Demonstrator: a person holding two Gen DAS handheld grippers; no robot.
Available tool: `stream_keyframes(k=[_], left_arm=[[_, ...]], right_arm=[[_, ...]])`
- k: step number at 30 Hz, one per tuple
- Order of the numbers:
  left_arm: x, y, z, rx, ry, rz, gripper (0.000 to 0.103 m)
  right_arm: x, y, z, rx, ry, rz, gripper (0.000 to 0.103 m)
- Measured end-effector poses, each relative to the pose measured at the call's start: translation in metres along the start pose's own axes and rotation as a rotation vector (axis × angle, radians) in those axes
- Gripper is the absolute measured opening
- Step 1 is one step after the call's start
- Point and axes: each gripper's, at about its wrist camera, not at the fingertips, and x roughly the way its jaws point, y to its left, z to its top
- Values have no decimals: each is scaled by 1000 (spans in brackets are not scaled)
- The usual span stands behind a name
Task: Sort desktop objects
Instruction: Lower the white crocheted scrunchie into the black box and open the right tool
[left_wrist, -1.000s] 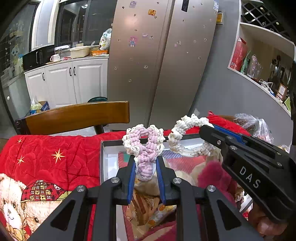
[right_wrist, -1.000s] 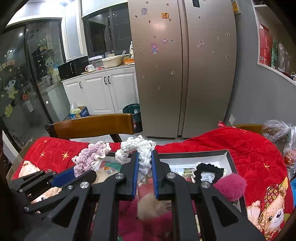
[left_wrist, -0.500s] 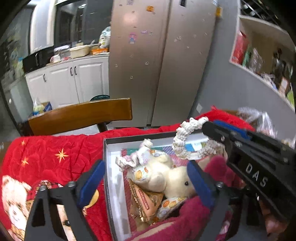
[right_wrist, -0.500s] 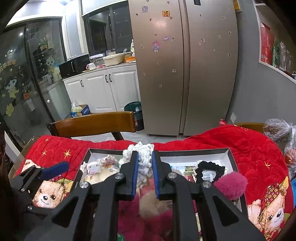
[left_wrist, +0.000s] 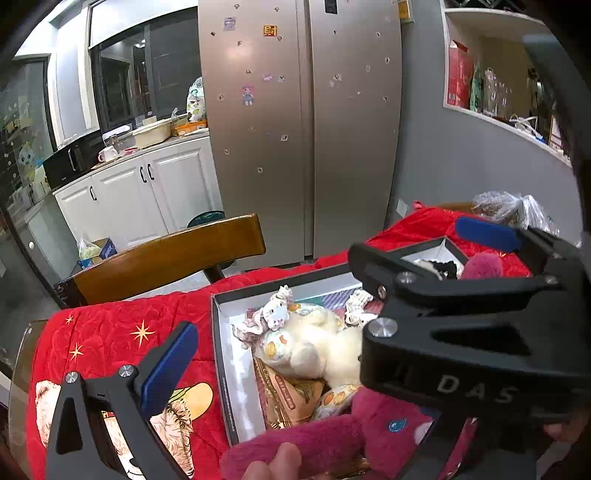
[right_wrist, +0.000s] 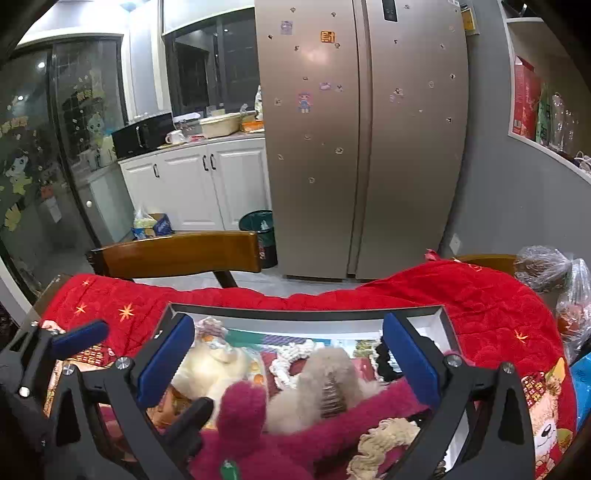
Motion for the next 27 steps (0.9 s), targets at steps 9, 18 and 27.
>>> stream_keyframes(k=[9, 18, 27], left_arm=[[0, 7, 1, -28, -3, 2, 103], [-3, 9, 2, -46, -6, 11, 103], [-11, 13, 3, -66, -21, 25, 103]], right_arm=[[8, -1, -2, 3, 25, 20, 103], [6, -5, -2, 20, 21, 41, 103], [-10, -6, 2, 10, -21, 12, 103]])
